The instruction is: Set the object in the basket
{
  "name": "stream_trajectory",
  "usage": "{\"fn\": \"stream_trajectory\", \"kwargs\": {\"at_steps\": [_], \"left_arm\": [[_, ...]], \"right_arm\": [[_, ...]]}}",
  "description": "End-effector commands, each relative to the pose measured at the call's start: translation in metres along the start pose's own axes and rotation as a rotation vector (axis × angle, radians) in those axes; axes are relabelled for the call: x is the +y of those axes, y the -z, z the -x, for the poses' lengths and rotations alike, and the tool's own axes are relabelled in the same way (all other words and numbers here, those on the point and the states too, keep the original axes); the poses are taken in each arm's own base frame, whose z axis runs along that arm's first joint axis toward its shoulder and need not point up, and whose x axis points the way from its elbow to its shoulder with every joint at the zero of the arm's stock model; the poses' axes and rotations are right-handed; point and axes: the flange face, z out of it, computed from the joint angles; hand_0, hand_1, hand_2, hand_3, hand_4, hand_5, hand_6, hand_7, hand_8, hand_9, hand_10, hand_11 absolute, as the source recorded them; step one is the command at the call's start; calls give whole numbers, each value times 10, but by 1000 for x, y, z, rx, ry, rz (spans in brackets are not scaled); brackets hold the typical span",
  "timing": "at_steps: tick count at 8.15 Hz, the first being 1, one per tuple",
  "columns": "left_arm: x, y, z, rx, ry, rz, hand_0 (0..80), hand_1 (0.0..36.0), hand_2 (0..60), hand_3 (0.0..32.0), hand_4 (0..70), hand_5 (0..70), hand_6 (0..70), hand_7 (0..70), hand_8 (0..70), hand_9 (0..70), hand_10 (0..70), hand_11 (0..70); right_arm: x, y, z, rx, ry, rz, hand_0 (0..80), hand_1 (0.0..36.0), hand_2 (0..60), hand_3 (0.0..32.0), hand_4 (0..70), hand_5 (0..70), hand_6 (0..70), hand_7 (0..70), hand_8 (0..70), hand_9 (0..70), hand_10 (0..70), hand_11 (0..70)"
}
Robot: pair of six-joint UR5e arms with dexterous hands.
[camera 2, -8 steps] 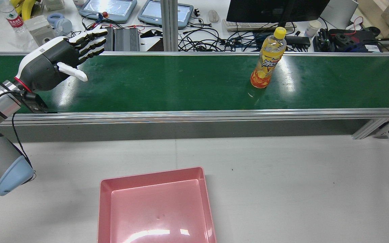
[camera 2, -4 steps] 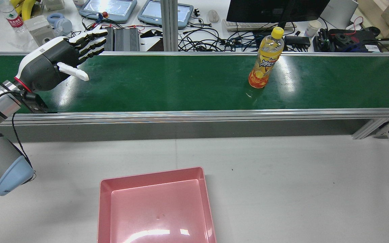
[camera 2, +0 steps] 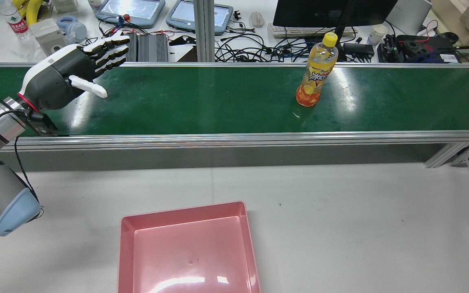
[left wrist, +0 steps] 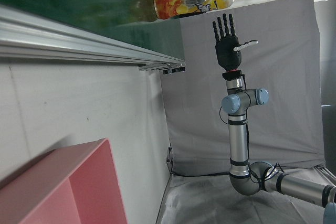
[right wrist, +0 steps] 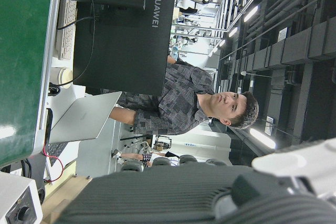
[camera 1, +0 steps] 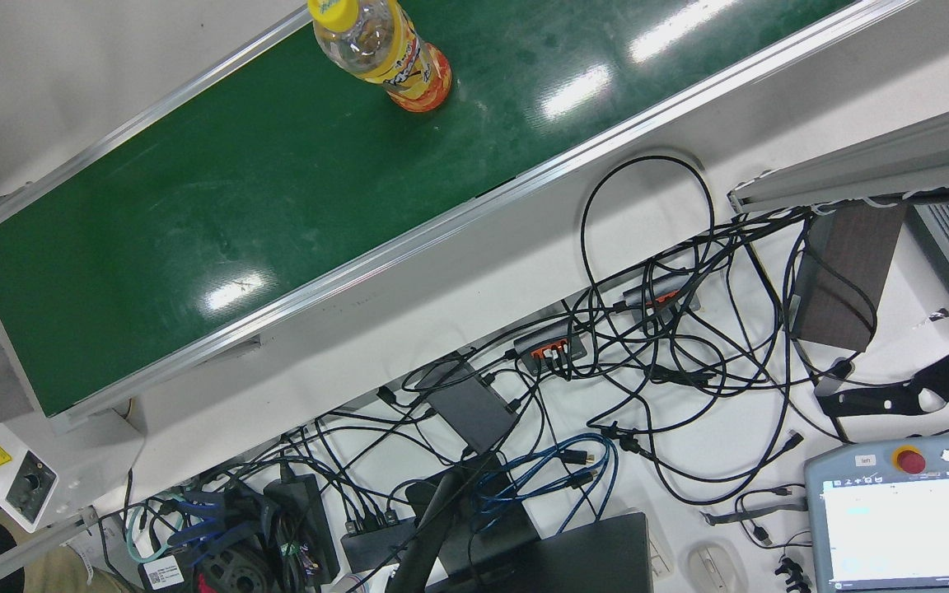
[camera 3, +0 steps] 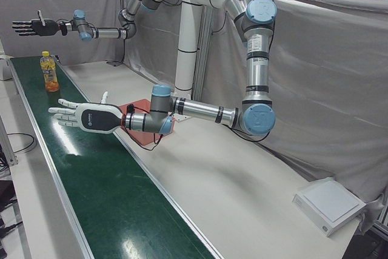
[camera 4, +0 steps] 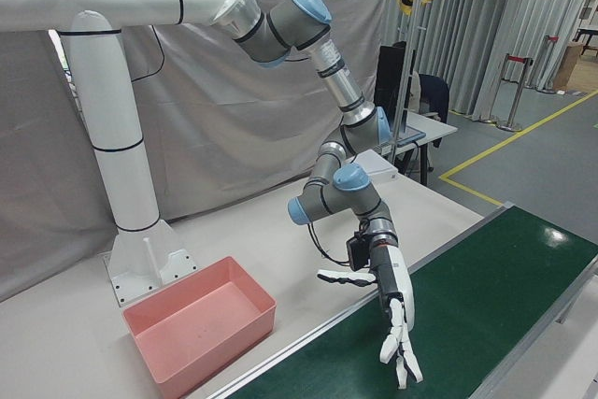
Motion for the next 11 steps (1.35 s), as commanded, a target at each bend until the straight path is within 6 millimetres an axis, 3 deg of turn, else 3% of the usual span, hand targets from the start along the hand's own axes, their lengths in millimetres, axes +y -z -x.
{"fn": "stream_trajectory", "kwargs": {"at_steps": [1,11], "left_arm": [[0,0,0,0,0,0,527,128,0,22,129,164,10,0,75,78,52,90],[0,0,0,-1,1,0,521,118,0,24,125,160,7,0,74,78,50,88]], "right_arm": [[0,0,0,0,-2,0,0,0,0,0,0,0,0,0,0,0,0,0],[0,0,0,0,0,0,0,0,0,0,0,0,0,0,0,0,0,0]]}}
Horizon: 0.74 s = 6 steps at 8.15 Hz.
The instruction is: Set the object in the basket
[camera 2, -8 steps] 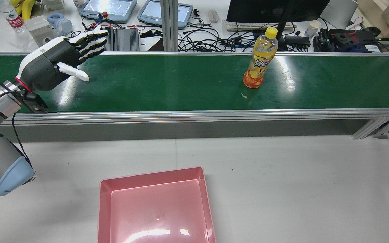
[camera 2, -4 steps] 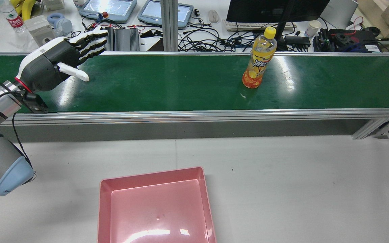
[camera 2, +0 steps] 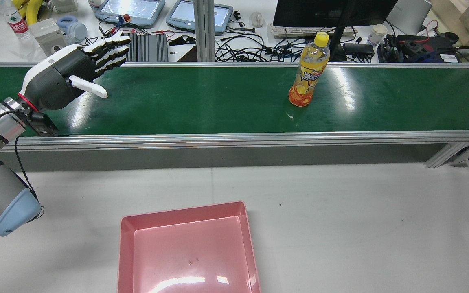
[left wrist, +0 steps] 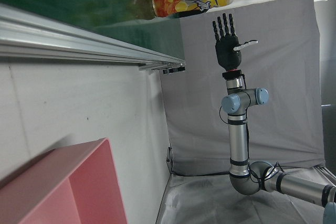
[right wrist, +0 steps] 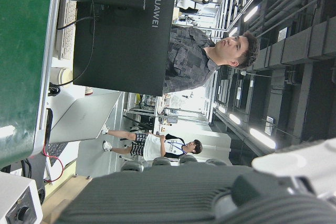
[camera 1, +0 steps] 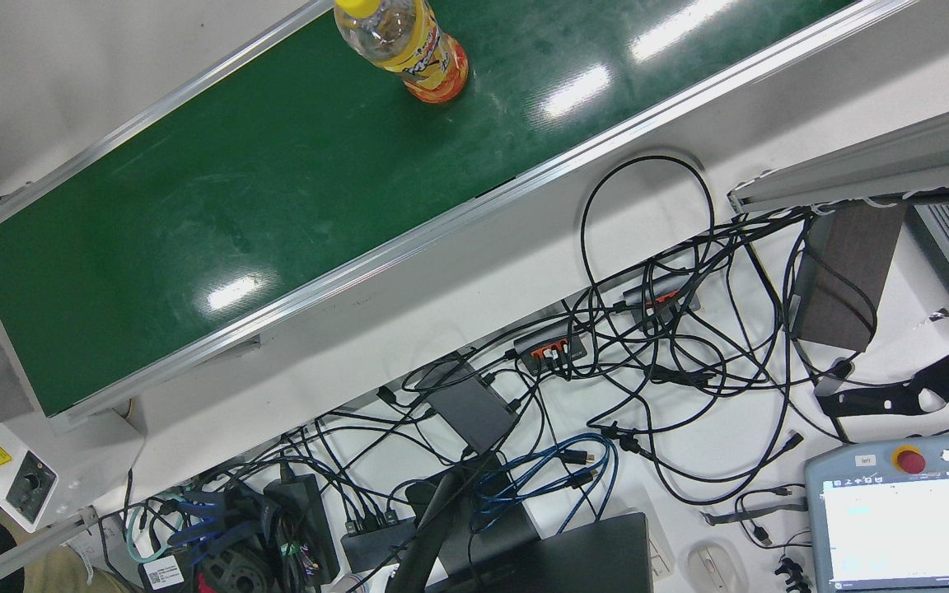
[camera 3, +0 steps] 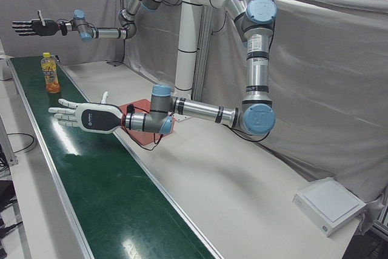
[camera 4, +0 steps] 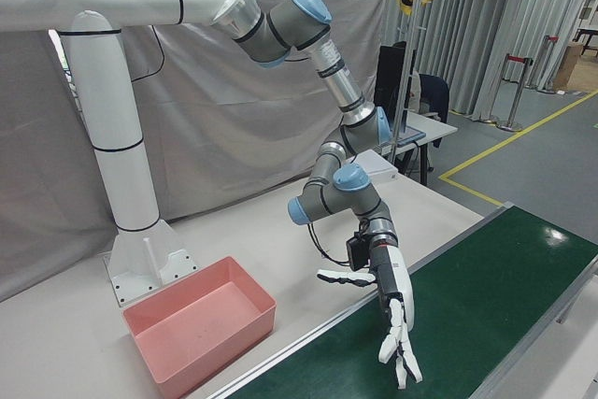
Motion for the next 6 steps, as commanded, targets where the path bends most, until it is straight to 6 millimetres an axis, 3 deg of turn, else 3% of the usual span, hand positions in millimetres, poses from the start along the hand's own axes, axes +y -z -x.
{"fn": "stream_trajectory", "kwargs": {"at_steps": [1,6], "left_arm": [[0,0,0,1,1,-1,521,110,0,26,123,161,7,0,75,79,49,85],[0,0,0,0,1,-1,515,109,0,22,128,159,6,0,74,77,50,87]], "right_arm": [[0,0,0,0,1,0,0,0,0,0,0,0,0,0,0,0,0,0],[0,0,0,0,1,0,0,0,0,0,0,0,0,0,0,0,0,0]]}}
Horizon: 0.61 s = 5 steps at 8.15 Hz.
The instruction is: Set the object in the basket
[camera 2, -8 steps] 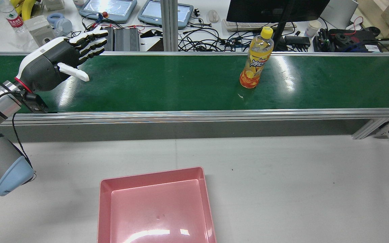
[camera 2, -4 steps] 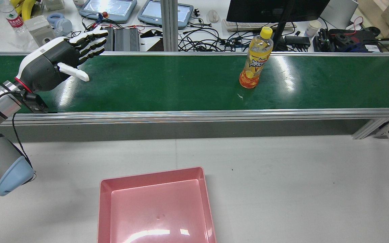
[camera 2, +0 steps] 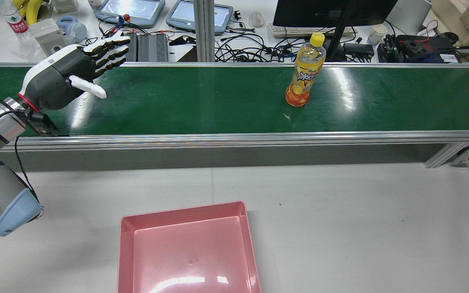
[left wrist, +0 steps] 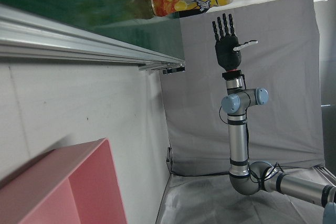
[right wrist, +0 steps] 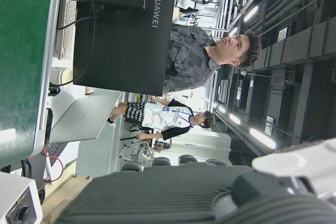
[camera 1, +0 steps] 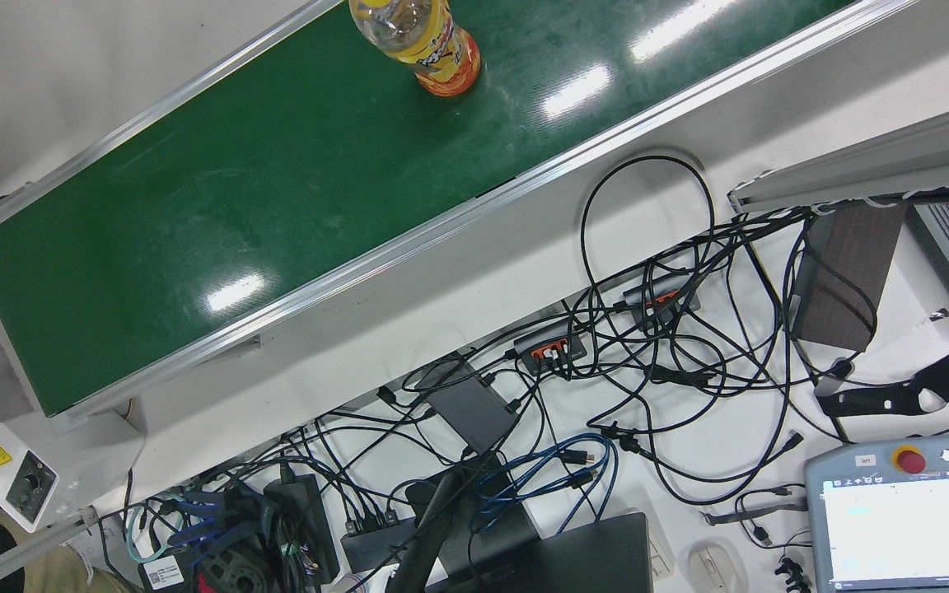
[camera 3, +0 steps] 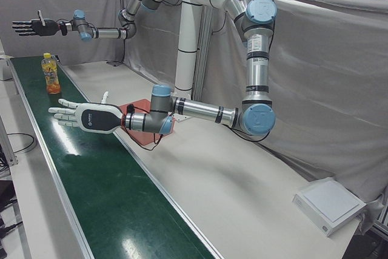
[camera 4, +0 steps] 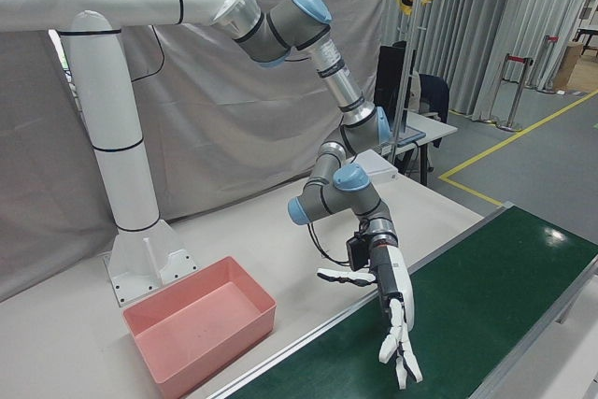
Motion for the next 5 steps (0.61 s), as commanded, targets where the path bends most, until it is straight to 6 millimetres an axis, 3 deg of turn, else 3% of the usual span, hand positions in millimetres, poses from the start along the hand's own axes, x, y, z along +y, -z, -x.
{"fn": "stream_trajectory", "kwargs": {"at_steps": [1,5], "left_arm": [[1,0,0,0,1,1,522,112,0,20,128,164,6,0,74,78,50,87],[0,0,0,-1,0,0,515,118,0,18,130,167,8,0,77,81,52,90]], "right_arm": [[0,0,0,0,-1,0,0,0,0,0,0,0,0,0,0,0,0,0],[0,0,0,0,0,0,0,0,0,0,0,0,0,0,0,0,0,0]]}}
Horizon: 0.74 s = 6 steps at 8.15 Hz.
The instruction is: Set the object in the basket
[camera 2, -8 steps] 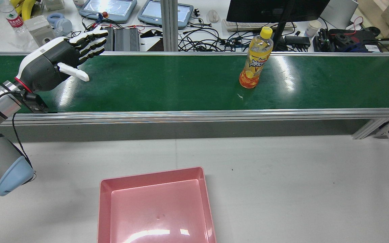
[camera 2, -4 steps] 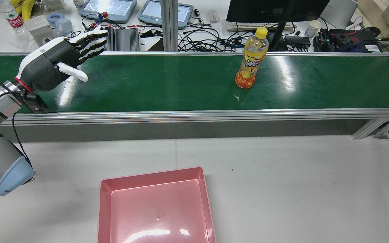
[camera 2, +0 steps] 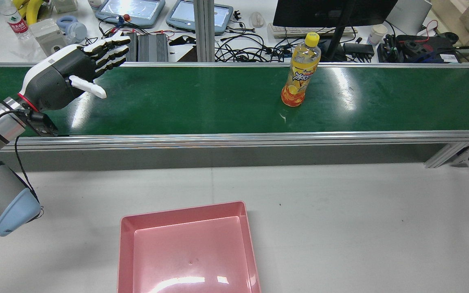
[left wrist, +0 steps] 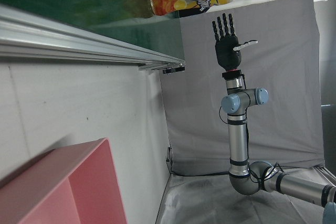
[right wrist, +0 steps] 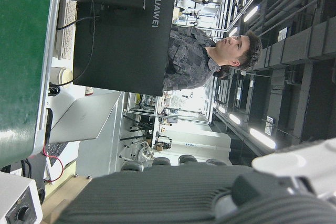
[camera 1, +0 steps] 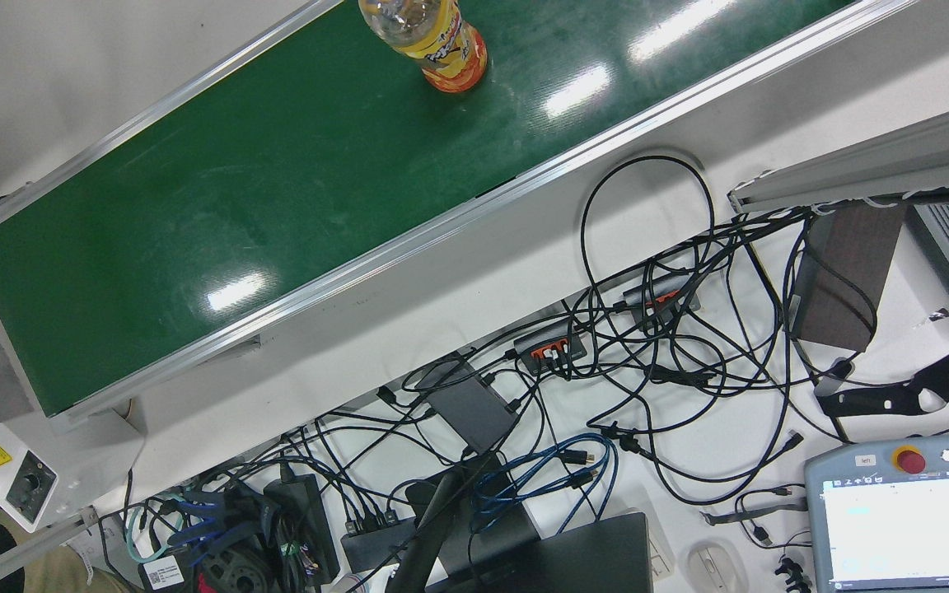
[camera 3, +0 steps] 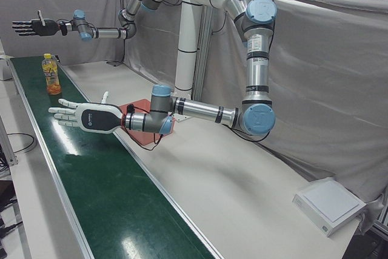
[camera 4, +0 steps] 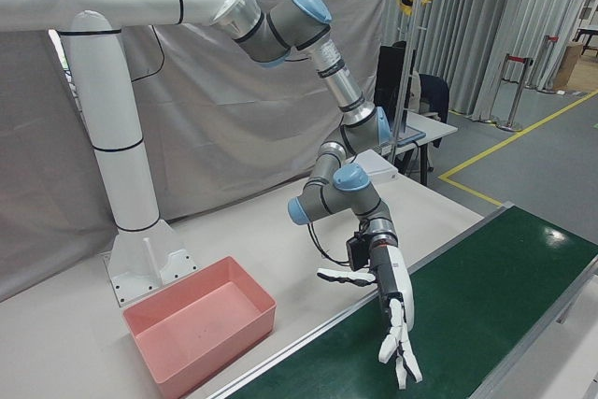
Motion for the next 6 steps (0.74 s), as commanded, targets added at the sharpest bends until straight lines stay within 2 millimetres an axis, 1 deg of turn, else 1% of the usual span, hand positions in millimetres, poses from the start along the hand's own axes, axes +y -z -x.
{"fn": "stream_trajectory", "kwargs": {"at_steps": [1,2,4,6], "left_arm": [[0,0,0,0,0,0,515,117,0,20,129,167,8,0,77,81,52,90],[0,0,0,1,0,-1,517,124,0,20,130,166,10,0,78,82,52,90],[0,0,0,0,0,0,520,121,0,22,130,165,9,0,80,85,53,92],[0,0,0,0,0,0,520,124,0,16,131,170,11,0,79,83,53,92]], "right_arm": [[0,0,0,0,0,0,0,0,0,0,0,0,0,0,0,0,0,0],[0,0,0,0,0,0,0,0,0,0,0,0,0,0,0,0,0,0],[0,0,0,0,0,0,0,0,0,0,0,0,0,0,0,0,0,0],[0,0,0,0,-1,0,0,0,0,0,0,0,0,0,0,0,0,0]]}}
